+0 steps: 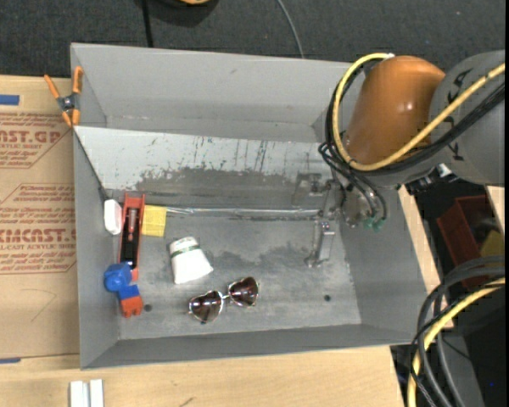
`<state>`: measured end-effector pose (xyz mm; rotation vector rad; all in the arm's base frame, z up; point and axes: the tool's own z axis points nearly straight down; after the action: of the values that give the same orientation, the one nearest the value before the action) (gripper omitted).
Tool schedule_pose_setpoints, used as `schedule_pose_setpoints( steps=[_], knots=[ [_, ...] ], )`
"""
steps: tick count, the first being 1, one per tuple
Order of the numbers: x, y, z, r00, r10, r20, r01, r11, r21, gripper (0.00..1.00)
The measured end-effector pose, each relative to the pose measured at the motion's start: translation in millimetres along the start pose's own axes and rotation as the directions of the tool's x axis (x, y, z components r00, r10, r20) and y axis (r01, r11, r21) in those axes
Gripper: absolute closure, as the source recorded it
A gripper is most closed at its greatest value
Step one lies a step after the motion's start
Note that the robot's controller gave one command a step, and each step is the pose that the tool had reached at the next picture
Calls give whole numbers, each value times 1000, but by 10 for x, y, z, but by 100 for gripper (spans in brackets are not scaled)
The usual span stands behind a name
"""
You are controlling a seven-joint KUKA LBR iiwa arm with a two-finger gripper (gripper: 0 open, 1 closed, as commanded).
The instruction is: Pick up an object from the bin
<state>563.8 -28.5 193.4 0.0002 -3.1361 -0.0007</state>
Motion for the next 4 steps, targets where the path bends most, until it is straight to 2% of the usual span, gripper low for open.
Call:
schedule_pose_setpoints(
  steps=[1,2,3,4],
  knots=[
    [-12,1,-47,1000,-1,7,1,1000,0,0],
    [7,62,357,999,-39,14,39,999,2,0],
    [245,371,1044,999,30,11,-30,1000,-1,0],
    [427,672,1052,997,-71,14,71,998,1,100]
  ],
)
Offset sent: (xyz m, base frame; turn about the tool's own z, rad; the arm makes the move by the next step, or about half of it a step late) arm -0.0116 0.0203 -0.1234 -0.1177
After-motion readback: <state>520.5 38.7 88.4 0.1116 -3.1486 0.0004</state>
